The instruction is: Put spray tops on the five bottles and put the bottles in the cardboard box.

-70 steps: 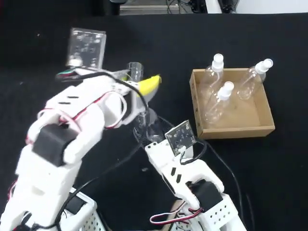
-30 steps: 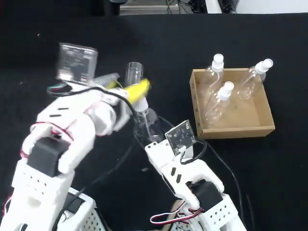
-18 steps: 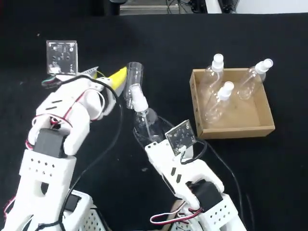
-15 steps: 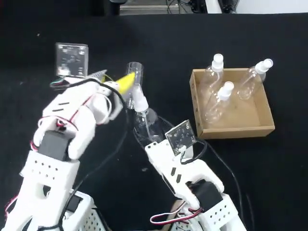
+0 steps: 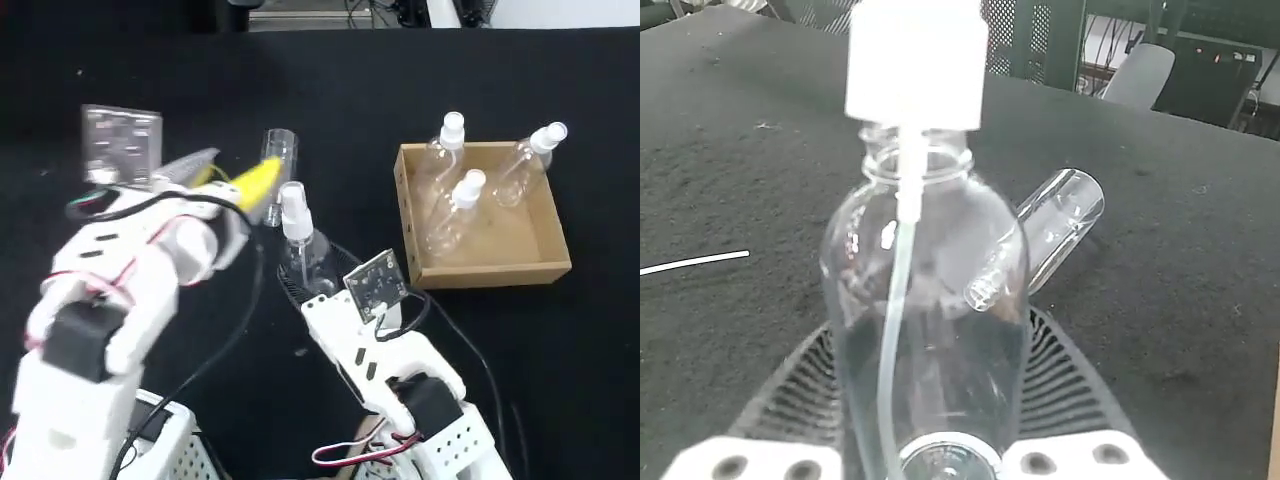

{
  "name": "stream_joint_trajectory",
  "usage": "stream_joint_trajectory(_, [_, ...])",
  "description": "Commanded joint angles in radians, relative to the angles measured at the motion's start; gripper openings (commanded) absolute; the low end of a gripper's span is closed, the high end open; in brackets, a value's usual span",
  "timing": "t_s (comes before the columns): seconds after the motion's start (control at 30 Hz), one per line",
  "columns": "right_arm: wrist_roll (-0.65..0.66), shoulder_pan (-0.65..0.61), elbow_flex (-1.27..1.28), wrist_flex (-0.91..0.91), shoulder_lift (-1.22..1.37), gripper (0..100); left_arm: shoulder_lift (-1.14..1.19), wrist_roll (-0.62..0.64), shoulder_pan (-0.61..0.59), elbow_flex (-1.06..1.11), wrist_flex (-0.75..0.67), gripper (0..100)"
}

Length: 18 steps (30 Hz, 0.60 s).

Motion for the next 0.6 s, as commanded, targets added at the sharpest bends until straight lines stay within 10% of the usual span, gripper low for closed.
stream_joint_trajectory(0.0, [-0.006,0.015,-0.042,-0.031,-0.127,1.1,-0.037,-0.009,-0.134,-0.088,0.026,24])
stream_joint_trajectory(0.37, [-0.002,0.055,-0.228,0.180,-0.116,1.1,-0.040,-0.003,-0.409,0.364,-0.262,23])
stream_joint_trajectory(0.57, [-0.008,0.054,-0.030,-0.132,-0.116,1.1,-0.040,0.000,-0.430,0.536,-0.361,23])
